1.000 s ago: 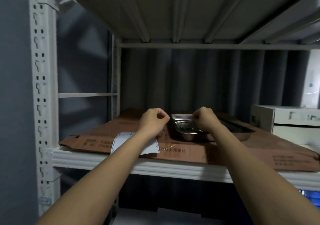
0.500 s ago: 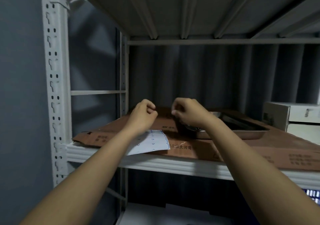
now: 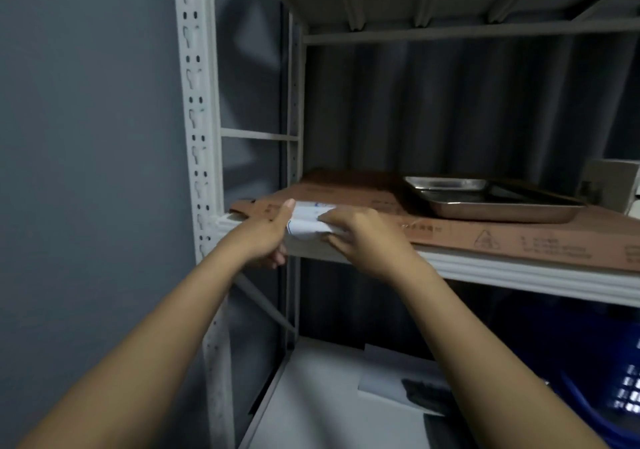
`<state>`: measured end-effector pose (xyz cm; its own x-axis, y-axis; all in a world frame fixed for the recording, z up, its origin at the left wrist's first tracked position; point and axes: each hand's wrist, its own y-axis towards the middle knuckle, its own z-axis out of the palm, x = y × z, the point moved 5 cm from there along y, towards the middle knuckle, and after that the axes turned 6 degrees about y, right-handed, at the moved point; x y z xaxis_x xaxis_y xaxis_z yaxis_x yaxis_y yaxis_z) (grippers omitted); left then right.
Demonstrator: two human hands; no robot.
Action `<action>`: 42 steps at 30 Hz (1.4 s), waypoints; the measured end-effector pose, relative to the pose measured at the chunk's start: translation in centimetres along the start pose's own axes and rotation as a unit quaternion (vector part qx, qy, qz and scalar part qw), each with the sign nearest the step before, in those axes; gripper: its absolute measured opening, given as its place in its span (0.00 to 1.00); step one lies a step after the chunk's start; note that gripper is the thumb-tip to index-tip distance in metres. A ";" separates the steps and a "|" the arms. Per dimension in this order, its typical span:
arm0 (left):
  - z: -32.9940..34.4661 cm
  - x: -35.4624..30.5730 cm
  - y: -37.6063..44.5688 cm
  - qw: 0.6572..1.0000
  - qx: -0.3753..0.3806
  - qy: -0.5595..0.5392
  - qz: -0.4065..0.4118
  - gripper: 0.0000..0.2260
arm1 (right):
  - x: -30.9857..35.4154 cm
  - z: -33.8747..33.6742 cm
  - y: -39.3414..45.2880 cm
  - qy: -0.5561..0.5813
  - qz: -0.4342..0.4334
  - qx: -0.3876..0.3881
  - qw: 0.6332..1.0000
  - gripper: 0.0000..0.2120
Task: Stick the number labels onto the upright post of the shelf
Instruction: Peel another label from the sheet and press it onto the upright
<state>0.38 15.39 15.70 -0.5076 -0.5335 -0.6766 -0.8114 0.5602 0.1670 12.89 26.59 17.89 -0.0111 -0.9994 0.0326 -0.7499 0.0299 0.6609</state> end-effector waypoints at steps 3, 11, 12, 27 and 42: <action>1.0 3.3 -2.7 0.953 0.113 -0.276 -0.055 0.33 | 4.1 2.5 -2.9 0.020 -0.130 -0.106 0.986 0.10; 1.3 13.5 -8.4 0.927 -0.023 -0.369 -0.067 0.06 | 10.3 12.3 -7.8 0.258 -0.045 0.014 0.965 0.26; 1.6 14.4 -9.1 0.930 -0.023 -0.358 -0.073 0.06 | 10.5 12.5 -7.7 0.282 -0.022 -0.022 0.959 0.23; 2.6 19.9 -12.0 0.957 -0.114 -0.256 -0.075 0.06 | 10.9 17.1 -6.7 0.537 0.266 0.097 0.794 0.03; 3.5 18.0 -12.1 0.930 -0.331 0.062 0.146 0.13 | 11.2 17.8 -8.5 0.626 0.309 0.116 0.707 0.04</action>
<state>2.13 1.25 -1.01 -0.7299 -0.5125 -0.4523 -0.6139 0.2004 0.7635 7.32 14.87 -0.74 0.1016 0.0051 0.9948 -0.9473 0.3060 0.0951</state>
